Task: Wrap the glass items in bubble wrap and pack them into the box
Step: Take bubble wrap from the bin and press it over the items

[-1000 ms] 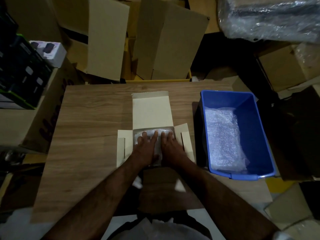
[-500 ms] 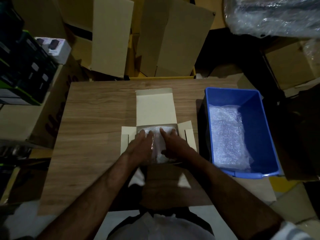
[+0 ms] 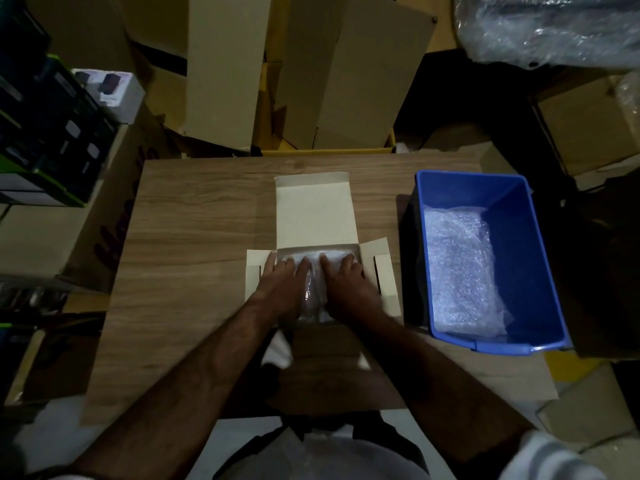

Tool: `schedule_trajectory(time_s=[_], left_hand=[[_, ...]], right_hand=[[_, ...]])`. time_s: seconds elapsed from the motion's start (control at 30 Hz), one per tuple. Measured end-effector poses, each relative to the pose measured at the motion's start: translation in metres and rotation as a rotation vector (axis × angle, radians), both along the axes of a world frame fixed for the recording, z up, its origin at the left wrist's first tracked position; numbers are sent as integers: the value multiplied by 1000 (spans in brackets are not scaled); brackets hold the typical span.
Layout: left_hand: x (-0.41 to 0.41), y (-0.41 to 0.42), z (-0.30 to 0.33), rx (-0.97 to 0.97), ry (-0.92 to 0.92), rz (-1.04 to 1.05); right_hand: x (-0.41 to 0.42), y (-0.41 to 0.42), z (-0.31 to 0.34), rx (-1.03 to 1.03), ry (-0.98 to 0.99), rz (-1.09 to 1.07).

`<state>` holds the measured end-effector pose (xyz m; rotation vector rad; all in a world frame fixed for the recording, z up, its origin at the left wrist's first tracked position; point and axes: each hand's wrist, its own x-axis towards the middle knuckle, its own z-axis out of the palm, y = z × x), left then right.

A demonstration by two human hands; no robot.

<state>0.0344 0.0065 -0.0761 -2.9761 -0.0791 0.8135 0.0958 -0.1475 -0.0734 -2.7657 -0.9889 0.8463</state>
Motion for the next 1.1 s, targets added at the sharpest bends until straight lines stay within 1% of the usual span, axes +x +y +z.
schedule_trajectory(time_s=[0.17,0.3,0.4,0.5,0.63,0.73,0.83,0.87,0.93,1.0,1.03,1.1], left_hand=[[-6,-4,0,9,-35,0],[-13,-4,5,-98,-53,39],[-24,-9,10,-161,-156,85],[-31,-15,7,-197,-242,118],[-30,-28,12,-311,-306,178],[-21,-47,22,-327,-376,136],[-4,-76,32,-217,-480,24],[3,-89,36,-207,-520,3],[16,-116,44,-296,-625,0],[29,-141,48,-378,-715,-33],[36,-152,48,-402,-742,-51],[47,-173,50,-430,-737,-62]], right_hand=[[-1,0,-9,24,-13,-15],[2,-4,-7,24,-64,18],[3,-11,6,30,-153,59],[0,-25,14,92,-272,69],[5,-46,31,227,-328,18],[13,-72,42,329,-388,-52],[16,-105,53,422,-430,-166],[16,-117,55,439,-438,-210],[19,-142,54,437,-443,-268],[26,-169,48,391,-430,-275],[30,-182,45,367,-424,-268],[39,-205,40,338,-404,-253]])
